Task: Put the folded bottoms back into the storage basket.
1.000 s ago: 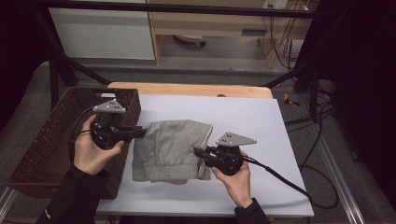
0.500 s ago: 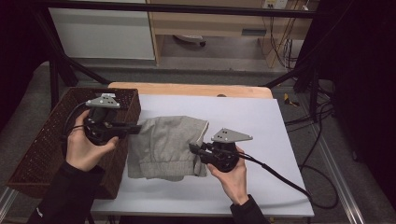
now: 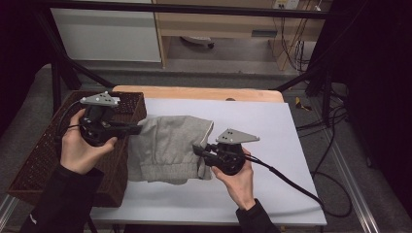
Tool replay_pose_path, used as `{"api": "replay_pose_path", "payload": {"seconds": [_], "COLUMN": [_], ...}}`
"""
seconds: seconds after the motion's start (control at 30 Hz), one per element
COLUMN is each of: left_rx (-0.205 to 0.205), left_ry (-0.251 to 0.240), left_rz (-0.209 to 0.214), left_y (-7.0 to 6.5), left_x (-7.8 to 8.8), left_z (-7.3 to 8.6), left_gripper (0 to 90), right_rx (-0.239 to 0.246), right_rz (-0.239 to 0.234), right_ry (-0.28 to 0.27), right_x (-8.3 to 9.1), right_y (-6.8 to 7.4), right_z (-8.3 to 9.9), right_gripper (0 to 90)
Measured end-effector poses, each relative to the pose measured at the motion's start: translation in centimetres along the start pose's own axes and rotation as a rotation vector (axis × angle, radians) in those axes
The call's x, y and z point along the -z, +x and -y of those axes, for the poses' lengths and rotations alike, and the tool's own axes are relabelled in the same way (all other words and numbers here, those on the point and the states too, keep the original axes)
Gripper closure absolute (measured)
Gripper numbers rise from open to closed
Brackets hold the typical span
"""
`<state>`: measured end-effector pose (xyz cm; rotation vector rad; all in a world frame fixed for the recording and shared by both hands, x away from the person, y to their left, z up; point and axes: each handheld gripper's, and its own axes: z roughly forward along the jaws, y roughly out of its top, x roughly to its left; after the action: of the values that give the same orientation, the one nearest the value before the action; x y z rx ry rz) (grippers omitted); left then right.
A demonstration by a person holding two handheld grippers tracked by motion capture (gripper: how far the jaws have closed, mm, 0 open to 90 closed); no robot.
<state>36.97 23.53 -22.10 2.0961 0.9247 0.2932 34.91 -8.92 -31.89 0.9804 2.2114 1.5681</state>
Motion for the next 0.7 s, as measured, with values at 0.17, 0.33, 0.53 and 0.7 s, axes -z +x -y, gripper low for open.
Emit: {"api": "replay_pose_path", "payload": {"seconds": [0.17, 0.33, 0.53, 0.7], "left_rx": [-0.002, -0.01, -0.014, -0.014], "left_ry": [0.001, 0.002, -0.003, -0.013], "left_rz": [-0.003, -0.008, -0.015, -0.017], "left_y": [0.1, 0.2, 0.2, 0.4], "left_x": [0.3, 0.6, 1.2, 1.8], "left_z": [-0.2, -0.5, -1.0, -1.3], "left_gripper": [84.0, 84.0, 84.0, 84.0], "right_rx": [-0.001, 0.001, 0.009, 0.015], "right_rz": [-0.001, -0.001, -0.002, -0.003], "right_ry": [-0.006, -0.008, -0.018, -0.028], "right_x": [-0.1, -0.1, -0.2, -0.2], "right_y": [0.1, 0.2, 0.4, 0.5], "right_z": [-0.3, -0.7, -1.3, -1.8], "right_gripper": [75.1, 75.1, 75.0, 75.1]}}
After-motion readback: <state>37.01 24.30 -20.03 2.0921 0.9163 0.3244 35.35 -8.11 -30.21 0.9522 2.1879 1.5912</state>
